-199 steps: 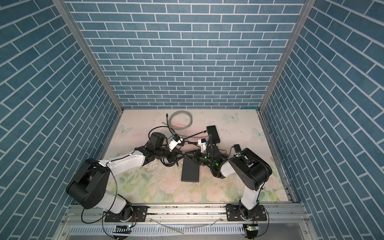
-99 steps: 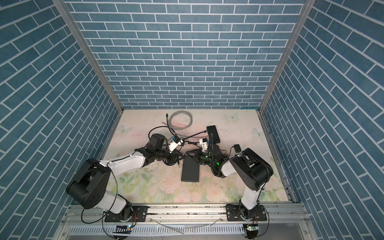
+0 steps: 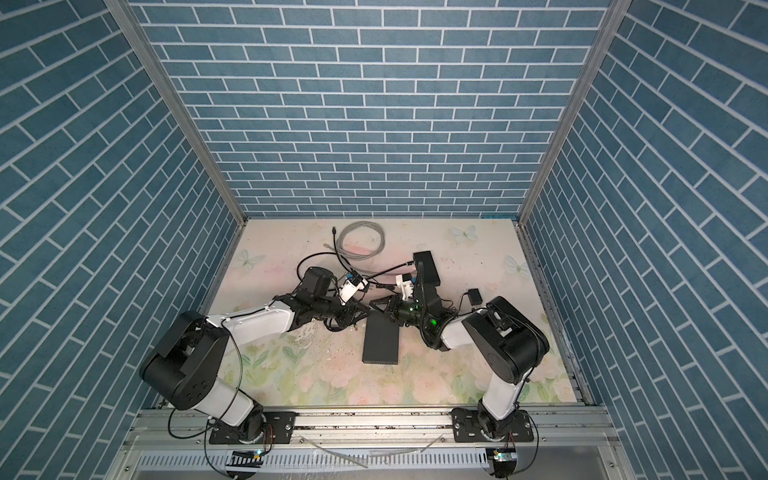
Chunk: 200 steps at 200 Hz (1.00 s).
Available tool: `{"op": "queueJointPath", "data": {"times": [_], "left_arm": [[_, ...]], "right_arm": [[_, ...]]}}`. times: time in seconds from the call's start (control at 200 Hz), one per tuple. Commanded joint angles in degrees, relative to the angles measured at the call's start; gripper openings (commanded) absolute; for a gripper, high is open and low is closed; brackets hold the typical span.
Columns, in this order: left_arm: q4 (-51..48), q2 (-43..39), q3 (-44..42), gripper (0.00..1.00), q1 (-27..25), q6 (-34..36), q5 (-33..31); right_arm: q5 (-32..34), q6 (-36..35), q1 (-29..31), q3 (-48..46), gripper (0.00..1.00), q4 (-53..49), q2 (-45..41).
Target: Insert the plug into the switch port
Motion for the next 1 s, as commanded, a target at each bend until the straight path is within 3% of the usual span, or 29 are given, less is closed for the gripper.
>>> {"op": "queueJointPath", "data": {"times": [0.0, 0.29, 0.665, 0.795, 0.88, 0.995], "left_arm": [[0.69, 0.36, 0.75, 0.28, -0.25, 0.18, -0.22], [4.57, -1.52, -1.59, 0.34, 0.95, -1.64, 1.07], [2.01, -0.94, -0.1, 0.1, 0.95, 0.33, 2.15], [-7.84, -0.84, 5.42, 0.07, 0.95, 8.12, -0.19], [-18.04, 0.12, 10.47, 0.07, 1.11, 14.91, -3.29], [-32.39, 2.2, 16.86, 0.08, 1.12, 23.61, -7.04]], "right_arm": [[-1.35, 0.32, 0.26, 2.41, 0.0, -0.24, -2.64], [-1.24, 0.02, 0.26, 1.91, 0.0, -0.77, -2.12], [-1.36, -0.42, 0.26, 2.14, 0.0, -1.26, -2.12], [-1.68, -2.12, -1.21, 1.29, 0.0, -2.35, -2.21], [-1.7, -3.28, -3.7, -0.34, 0.08, -4.0, -3.96], [0.04, -8.8, -6.29, -1.54, 0.15, -15.39, -8.56]]}}
